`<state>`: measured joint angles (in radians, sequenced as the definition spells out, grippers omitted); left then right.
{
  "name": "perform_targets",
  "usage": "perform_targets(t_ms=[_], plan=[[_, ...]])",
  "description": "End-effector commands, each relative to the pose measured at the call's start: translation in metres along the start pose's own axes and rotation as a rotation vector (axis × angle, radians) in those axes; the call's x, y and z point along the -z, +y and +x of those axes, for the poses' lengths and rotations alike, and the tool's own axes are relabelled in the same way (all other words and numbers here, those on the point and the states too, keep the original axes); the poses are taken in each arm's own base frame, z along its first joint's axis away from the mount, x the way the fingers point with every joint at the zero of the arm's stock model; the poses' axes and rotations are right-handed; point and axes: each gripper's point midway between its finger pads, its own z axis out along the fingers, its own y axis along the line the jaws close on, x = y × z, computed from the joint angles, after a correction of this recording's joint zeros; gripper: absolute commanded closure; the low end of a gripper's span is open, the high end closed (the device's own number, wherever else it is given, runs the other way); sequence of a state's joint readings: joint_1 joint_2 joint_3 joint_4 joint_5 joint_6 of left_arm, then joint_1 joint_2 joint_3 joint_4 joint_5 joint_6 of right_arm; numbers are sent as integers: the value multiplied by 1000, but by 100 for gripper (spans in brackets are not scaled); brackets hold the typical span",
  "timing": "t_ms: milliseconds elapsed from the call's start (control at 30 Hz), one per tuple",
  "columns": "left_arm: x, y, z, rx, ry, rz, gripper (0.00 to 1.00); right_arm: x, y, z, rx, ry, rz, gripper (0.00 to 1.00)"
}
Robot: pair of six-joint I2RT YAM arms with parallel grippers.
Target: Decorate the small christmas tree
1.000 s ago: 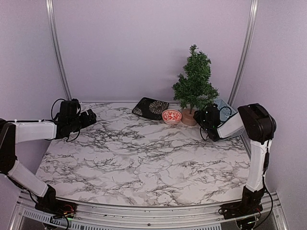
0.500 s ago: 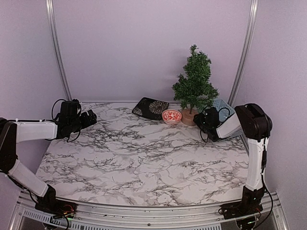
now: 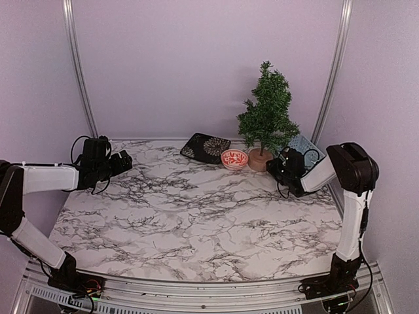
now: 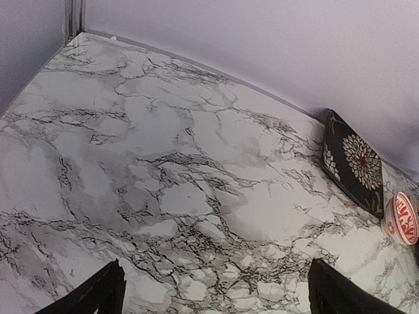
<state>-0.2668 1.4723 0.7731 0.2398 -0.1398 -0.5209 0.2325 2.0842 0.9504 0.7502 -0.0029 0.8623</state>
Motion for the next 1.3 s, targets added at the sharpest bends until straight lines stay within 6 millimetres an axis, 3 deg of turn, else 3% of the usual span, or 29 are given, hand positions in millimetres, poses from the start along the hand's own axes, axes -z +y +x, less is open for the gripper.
perform_targets(t_ms=[0,267,467,1067,1267], plan=[[-2,-7,-8,8,-24,18,1,11,-2,2,35,24,-9,63],[-2,-9,-11,7,-28,22,1,11,7,-35,-8,-77,-84,56],[-4,-10,-12,4,-29,24,1,-8,14,-52,-22,-111,-105,48],[-11,-8,-7,-6,-14,9,1,-69,5,-62,27,-106,-85,45],[-13,-4,-4,-14,-9,-5,1,-87,-3,-51,35,-37,-138,46]])
